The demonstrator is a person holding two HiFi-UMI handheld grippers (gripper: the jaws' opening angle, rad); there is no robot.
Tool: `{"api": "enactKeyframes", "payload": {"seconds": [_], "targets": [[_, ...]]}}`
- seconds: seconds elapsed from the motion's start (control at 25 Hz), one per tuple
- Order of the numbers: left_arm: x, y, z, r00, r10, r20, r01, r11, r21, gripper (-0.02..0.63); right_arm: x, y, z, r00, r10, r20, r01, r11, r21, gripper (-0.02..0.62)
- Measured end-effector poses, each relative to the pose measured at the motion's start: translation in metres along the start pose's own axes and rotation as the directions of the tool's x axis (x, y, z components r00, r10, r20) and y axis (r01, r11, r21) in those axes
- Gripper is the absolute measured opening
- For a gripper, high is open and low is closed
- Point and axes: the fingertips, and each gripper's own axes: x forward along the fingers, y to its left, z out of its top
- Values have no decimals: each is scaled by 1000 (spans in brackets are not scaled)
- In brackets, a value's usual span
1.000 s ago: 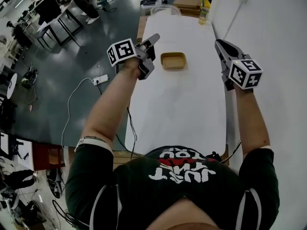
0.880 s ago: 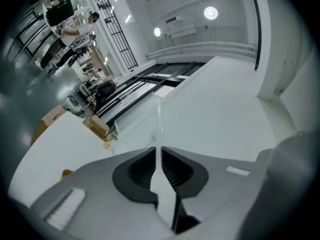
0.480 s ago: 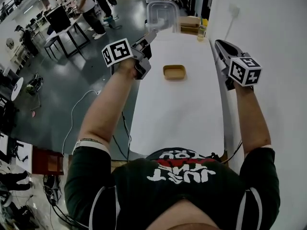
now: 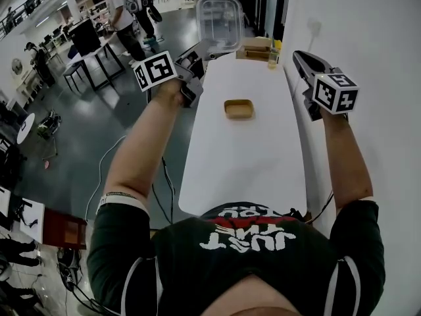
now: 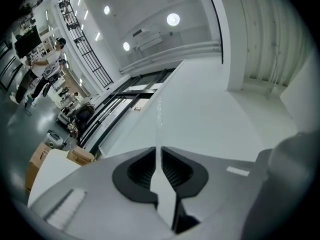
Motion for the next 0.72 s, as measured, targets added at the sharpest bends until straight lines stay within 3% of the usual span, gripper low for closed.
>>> {"api": "enactKeyframes", "payload": {"seconds": [0.72], "targets": [[-4,-56,27,999,-48,22,46,994,103,38,-24,9,37,999,-5,45,6,999,-38,8]]}}
